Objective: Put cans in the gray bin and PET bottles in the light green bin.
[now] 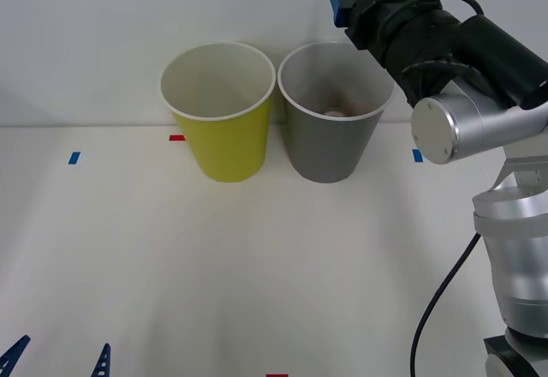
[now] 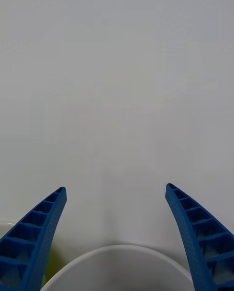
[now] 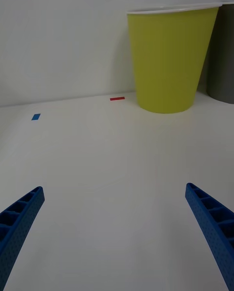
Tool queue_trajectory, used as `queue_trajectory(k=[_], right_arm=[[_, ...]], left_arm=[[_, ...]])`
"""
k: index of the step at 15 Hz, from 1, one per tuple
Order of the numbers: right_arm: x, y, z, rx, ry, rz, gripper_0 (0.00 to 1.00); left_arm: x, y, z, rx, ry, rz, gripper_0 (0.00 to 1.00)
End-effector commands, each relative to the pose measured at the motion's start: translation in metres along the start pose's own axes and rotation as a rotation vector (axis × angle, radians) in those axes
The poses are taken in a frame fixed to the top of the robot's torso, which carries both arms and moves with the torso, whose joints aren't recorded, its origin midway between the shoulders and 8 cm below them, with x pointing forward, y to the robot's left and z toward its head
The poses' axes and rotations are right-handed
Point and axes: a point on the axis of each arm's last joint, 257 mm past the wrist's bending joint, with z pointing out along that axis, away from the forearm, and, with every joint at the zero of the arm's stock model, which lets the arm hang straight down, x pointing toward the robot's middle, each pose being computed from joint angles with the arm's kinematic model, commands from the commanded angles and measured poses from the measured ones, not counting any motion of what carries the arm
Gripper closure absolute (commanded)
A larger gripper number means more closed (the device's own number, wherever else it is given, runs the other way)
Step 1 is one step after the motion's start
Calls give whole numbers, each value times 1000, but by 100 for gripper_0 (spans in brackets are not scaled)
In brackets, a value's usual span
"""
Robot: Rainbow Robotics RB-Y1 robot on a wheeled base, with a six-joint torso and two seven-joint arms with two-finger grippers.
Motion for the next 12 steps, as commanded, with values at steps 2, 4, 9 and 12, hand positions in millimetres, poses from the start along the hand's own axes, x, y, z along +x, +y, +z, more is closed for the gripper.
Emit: queue_trajectory(k=[2,4,9,12], right_arm=[[-9,0,-41,-13,-35,-32,35],[-8,-3,-70,-14,-40,-53,36],[2,-20,-144,32,-23,-52,36],[18,-29,-175,69,16,-45,35]], left_arm=[[0,0,0,0,0,0,0],[0,0,0,0,0,0,0],[0,0,0,0,0,0,0],[0,0,0,0,0,0,0]])
